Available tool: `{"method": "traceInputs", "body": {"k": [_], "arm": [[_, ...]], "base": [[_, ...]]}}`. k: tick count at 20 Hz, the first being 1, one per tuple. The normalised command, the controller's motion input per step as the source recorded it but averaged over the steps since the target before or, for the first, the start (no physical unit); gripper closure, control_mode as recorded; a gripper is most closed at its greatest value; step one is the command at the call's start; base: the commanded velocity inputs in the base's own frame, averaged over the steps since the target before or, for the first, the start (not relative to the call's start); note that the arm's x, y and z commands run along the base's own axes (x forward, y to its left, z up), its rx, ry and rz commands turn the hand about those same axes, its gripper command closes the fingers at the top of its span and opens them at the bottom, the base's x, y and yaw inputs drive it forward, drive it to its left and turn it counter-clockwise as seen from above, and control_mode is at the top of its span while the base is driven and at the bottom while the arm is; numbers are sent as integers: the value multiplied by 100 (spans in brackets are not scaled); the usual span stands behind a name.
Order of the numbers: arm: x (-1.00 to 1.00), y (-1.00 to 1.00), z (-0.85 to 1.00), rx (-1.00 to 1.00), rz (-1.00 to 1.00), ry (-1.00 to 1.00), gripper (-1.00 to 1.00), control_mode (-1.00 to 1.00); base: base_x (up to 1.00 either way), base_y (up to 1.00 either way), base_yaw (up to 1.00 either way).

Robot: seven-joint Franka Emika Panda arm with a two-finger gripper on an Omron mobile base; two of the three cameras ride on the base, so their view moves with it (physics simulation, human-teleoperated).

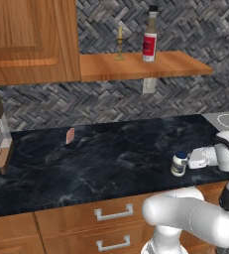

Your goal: Pick the mayonnaise and syrup bottle from the counter and place them in the cabinet.

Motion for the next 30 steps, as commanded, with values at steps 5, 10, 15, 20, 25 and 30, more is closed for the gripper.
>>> {"method": "traceInputs", "body": {"k": [5,10,15,20,25,30], "arm": [[17,0,-6,0,0,0,-100,-100],[13,0,-3,0,0,0,-100,-100],[2,0,-1,0,0,1,100,-100],[-2,1,42,4,-3,-8,100,-100],[-12,0,93,4,-7,-22,100,-100],[-18,-8,96,0,-14,-20,100,-100]], "base": [[0,0,0],[0,0,0],[0,0,0],[0,0,0],[0,0,0],[0,0,0]]}}
